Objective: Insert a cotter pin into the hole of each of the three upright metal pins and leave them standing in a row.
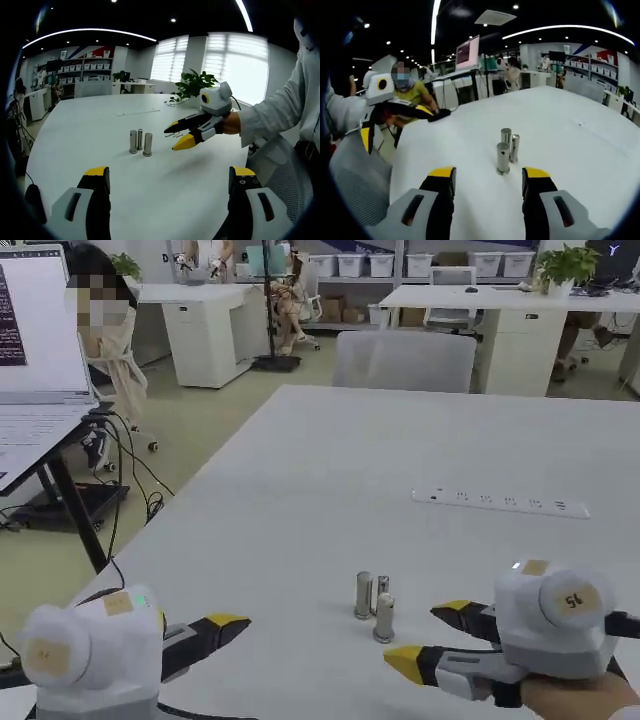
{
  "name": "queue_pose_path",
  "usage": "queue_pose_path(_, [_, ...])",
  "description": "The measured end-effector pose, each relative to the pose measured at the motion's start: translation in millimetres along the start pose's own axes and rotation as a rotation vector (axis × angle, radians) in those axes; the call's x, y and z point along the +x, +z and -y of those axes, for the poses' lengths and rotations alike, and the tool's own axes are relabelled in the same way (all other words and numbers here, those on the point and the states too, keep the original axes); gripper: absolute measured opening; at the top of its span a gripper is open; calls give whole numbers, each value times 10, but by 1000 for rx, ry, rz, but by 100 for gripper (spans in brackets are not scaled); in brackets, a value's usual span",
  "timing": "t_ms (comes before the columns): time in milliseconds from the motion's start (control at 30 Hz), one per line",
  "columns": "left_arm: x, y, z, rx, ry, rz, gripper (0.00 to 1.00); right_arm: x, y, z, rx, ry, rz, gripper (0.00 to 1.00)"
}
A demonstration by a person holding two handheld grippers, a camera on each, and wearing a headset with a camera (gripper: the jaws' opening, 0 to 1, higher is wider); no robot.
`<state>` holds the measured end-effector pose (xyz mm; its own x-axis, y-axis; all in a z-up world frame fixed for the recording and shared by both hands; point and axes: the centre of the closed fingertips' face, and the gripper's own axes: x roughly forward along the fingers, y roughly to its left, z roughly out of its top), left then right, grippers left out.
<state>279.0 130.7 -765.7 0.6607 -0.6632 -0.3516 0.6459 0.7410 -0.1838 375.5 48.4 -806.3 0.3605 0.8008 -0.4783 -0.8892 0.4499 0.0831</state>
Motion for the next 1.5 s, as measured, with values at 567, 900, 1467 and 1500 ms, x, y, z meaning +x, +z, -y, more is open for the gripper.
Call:
queue_pose_path(567, [-51, 10, -34, -7, 12, -9, 99, 466, -29, 150, -17, -4, -5, 41])
queue_pose_path(900, [-63, 41, -78, -7, 22, -5, 99, 610, -93, 198, -57, -2, -25, 29])
queue_pose_path(1467, [-47, 66, -64, -4, 19, -1, 99, 594, -108, 272, -145, -60, -32, 13])
queue_pose_path(1500, [-49, 68, -61, -2, 19, -2, 99, 590, -109, 268, -151, -58, -34, 13])
